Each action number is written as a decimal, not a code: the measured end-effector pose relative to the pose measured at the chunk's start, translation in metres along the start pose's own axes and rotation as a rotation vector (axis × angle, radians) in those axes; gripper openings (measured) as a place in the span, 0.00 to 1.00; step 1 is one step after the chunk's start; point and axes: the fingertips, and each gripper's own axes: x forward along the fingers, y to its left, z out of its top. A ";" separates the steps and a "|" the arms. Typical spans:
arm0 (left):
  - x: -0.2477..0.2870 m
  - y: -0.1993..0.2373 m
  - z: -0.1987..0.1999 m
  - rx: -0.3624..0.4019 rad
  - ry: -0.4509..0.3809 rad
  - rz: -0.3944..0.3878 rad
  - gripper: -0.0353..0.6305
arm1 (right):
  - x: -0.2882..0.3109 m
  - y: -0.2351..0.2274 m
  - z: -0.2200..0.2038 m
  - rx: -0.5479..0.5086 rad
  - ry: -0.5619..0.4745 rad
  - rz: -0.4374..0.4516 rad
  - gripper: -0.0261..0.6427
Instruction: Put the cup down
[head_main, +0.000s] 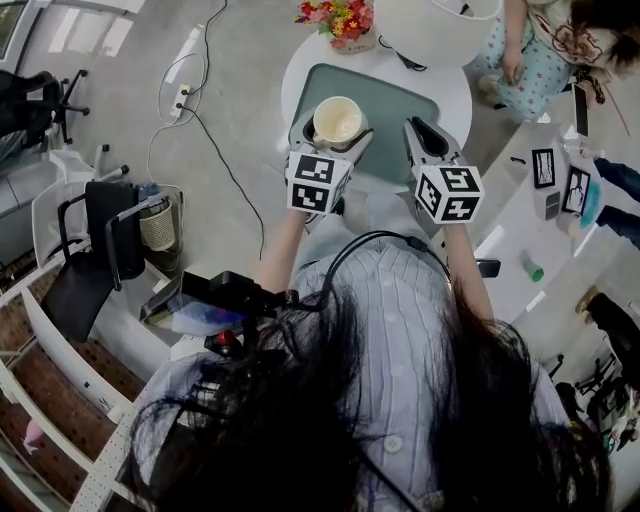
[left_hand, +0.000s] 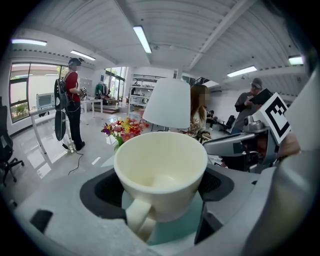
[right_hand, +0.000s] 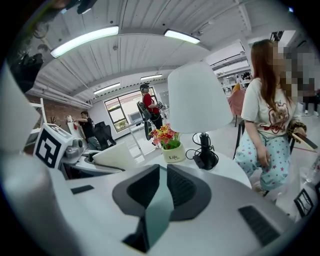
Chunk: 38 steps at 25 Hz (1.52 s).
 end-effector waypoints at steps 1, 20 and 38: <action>0.003 0.002 0.000 -0.001 0.001 0.007 0.72 | 0.003 -0.002 0.000 -0.003 0.004 0.006 0.13; 0.058 0.045 -0.034 -0.037 0.071 0.111 0.72 | 0.047 -0.017 0.007 -0.045 0.081 0.089 0.13; 0.101 0.068 -0.087 -0.031 0.168 0.125 0.72 | 0.067 -0.023 0.003 -0.039 0.116 0.091 0.13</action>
